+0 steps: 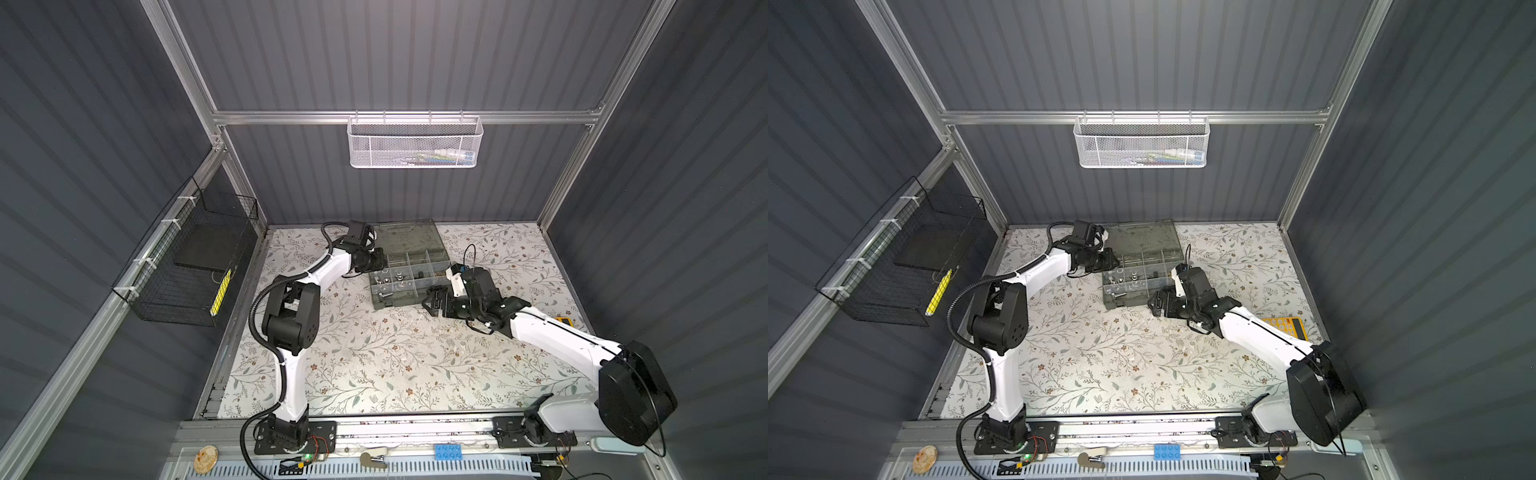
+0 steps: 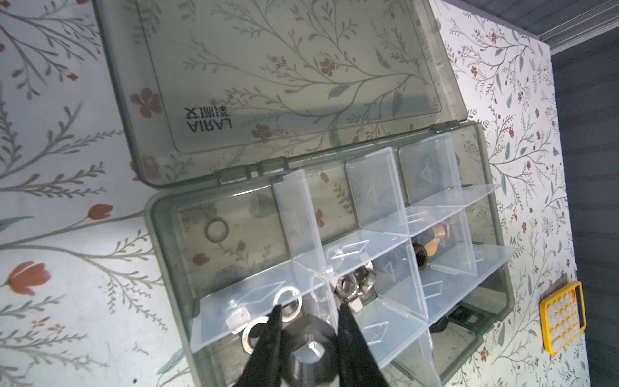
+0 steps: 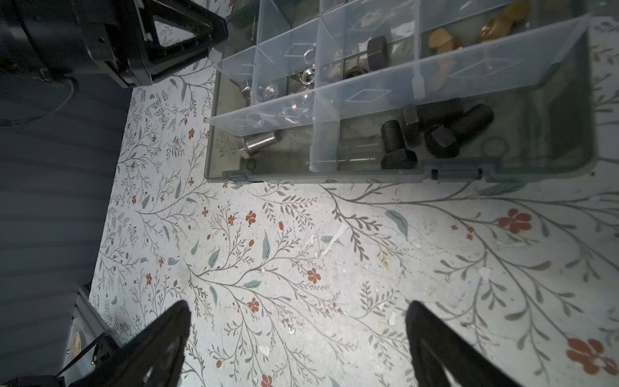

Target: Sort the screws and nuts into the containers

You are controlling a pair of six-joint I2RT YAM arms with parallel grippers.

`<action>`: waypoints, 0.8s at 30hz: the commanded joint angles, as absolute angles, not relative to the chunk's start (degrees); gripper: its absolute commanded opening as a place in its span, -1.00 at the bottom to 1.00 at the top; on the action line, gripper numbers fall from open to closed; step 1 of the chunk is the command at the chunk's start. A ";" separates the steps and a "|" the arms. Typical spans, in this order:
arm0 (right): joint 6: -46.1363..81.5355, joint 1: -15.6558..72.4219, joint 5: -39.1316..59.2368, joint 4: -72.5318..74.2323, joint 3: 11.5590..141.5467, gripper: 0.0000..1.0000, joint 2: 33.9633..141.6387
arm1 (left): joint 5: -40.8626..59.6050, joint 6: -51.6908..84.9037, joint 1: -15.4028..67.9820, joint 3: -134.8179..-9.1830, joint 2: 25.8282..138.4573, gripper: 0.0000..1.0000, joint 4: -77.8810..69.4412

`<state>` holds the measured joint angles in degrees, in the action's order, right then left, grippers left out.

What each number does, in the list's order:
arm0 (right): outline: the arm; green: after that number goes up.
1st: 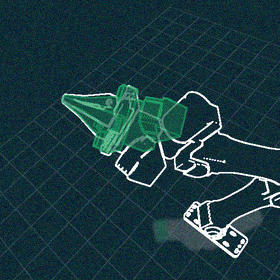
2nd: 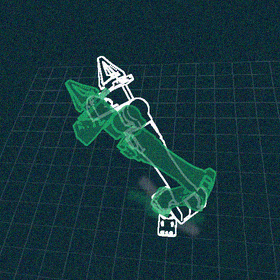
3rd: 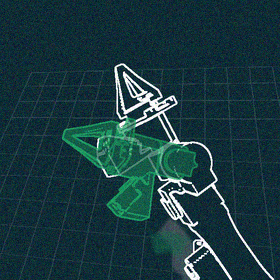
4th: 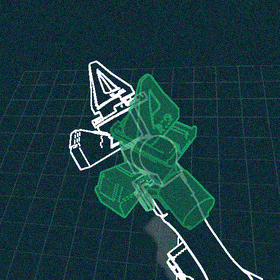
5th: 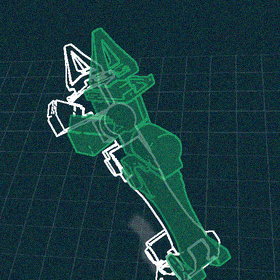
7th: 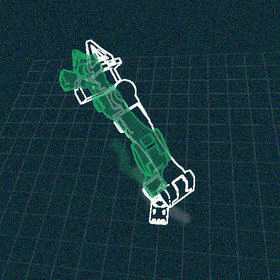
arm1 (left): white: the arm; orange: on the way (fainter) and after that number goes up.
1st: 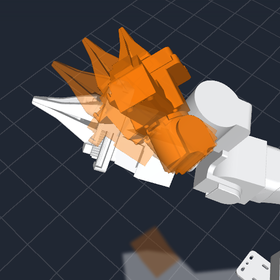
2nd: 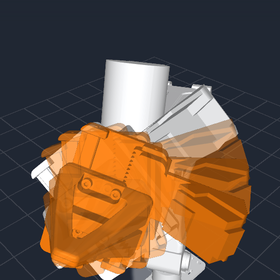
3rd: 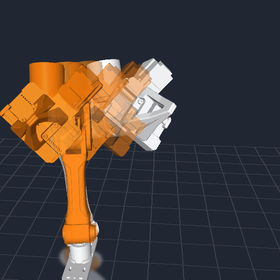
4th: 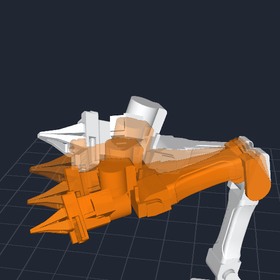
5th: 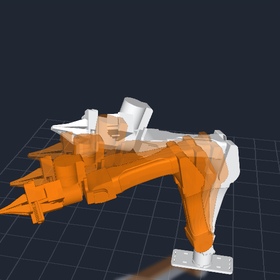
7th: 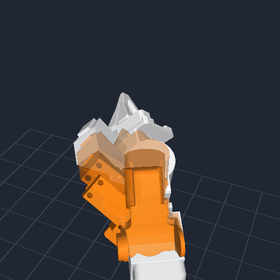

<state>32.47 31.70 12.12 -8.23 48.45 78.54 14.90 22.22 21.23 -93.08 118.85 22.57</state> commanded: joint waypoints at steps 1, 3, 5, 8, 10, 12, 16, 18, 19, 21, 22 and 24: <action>30.81 31.88 9.93 -8.61 50.23 0.99 77.84 | 15.59 22.79 21.36 -91.92 121.41 -0.55 22.53; 30.54 31.85 9.65 -9.05 50.36 0.98 77.80 | 14.66 22.61 21.35 -92.20 122.30 -0.52 23.58; 30.38 31.87 9.69 -9.10 50.36 0.98 77.83 | 14.53 22.34 21.36 -93.04 123.32 -0.49 24.66; 30.49 31.82 9.76 -9.23 50.27 0.99 77.78 | 15.48 22.50 21.36 -93.47 124.32 -0.44 25.02; 30.41 31.89 9.75 -9.32 50.19 0.99 77.70 | 15.56 22.57 21.36 -93.52 124.67 -0.42 25.18; 30.58 31.87 9.45 -9.38 50.05 0.98 77.59 | 15.42 22.55 21.36 -93.69 124.89 -0.41 25.56; 30.57 31.90 9.16 -9.40 50.01 0.99 77.48 | 15.45 22.56 21.42 -93.56 124.90 -0.37 25.66; 30.61 31.85 9.25 -9.40 50.09 0.98 77.55 | 15.42 22.56 21.45 -93.56 124.89 -0.35 25.73; 30.72 31.83 9.21 -9.36 50.09 0.98 77.64 | 15.43 22.50 21.45 -93.52 124.89 -0.34 25.73; 30.73 31.78 9.14 -9.49 50.19 0.99 77.69 | 15.41 22.61 21.45 -93.52 124.65 -0.29 25.73; 30.81 31.70 9.14 -9.54 50.27 0.98 77.71 | 15.38 22.52 21.45 -93.58 124.48 -0.26 25.79; 30.67 31.47 8.88 -10.01 50.51 0.98 77.71 | 15.38 22.56 21.45 -93.69 123.87 -0.17 26.01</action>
